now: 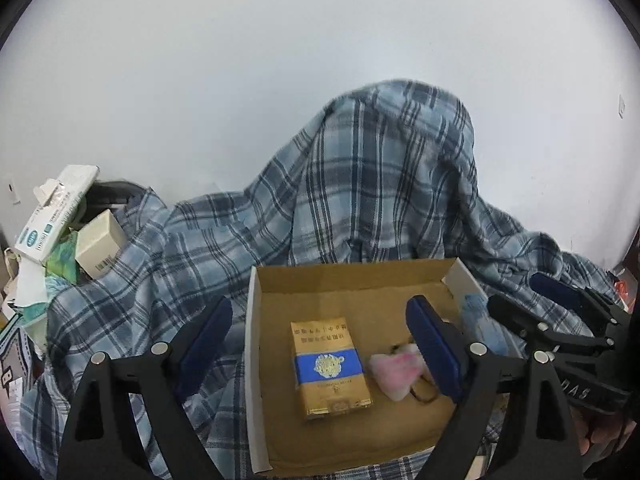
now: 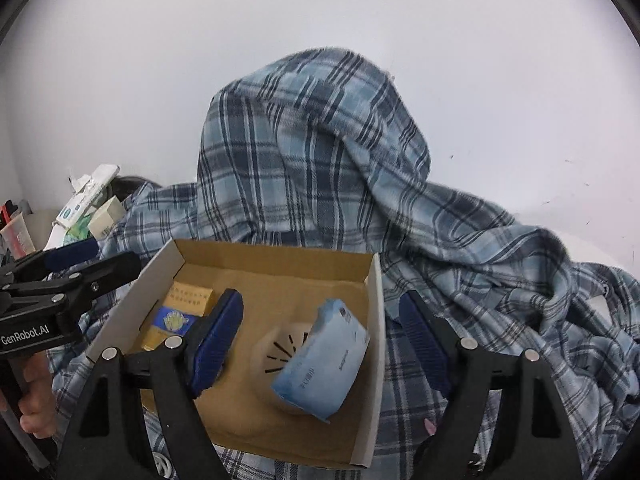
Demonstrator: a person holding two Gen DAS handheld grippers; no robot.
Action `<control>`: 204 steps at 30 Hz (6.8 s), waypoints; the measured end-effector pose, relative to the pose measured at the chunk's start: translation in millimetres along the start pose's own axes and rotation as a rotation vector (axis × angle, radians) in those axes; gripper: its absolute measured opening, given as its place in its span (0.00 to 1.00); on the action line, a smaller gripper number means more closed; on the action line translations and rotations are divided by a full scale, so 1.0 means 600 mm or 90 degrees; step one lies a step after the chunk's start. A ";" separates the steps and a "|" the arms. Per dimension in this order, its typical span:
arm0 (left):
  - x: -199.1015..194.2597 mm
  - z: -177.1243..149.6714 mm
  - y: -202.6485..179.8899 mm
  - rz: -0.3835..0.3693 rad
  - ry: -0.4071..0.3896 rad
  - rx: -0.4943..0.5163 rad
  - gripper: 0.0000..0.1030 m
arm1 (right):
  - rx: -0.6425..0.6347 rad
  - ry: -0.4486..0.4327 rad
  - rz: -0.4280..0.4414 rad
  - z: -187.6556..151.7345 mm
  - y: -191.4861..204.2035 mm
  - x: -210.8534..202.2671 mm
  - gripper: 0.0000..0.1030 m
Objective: Organize soft objects
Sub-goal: 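Lift both tools out of the box and back away, then lower the left tool onto the white USB cable coil and close on it, then grasp the black cord loop with the right tool while the left tool holds the cable, then carry the cable and cord loop into the box and open both tools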
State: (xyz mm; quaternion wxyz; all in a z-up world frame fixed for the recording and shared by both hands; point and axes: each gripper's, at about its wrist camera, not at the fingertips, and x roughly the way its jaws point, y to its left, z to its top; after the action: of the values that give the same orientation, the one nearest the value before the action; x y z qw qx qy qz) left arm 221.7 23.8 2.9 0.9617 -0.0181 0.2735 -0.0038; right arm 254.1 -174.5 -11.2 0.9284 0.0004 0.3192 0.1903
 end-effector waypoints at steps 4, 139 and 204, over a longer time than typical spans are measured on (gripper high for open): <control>-0.053 0.029 -0.009 -0.004 -0.039 0.005 0.87 | 0.012 -0.022 -0.002 0.028 -0.007 -0.034 0.77; -0.130 -0.128 -0.104 -0.103 -0.076 0.024 0.19 | -0.008 0.025 -0.058 -0.125 -0.110 -0.149 0.66; -0.123 0.060 -0.039 -0.060 -0.095 -0.008 0.19 | 0.015 -0.138 0.028 0.103 0.020 -0.130 0.04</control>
State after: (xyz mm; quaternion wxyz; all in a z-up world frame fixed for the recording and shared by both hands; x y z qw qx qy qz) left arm 177.9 2.8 73.0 0.9781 -0.0373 0.1998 -0.0459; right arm 230.4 -183.3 85.6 0.9529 0.0386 0.2192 0.2059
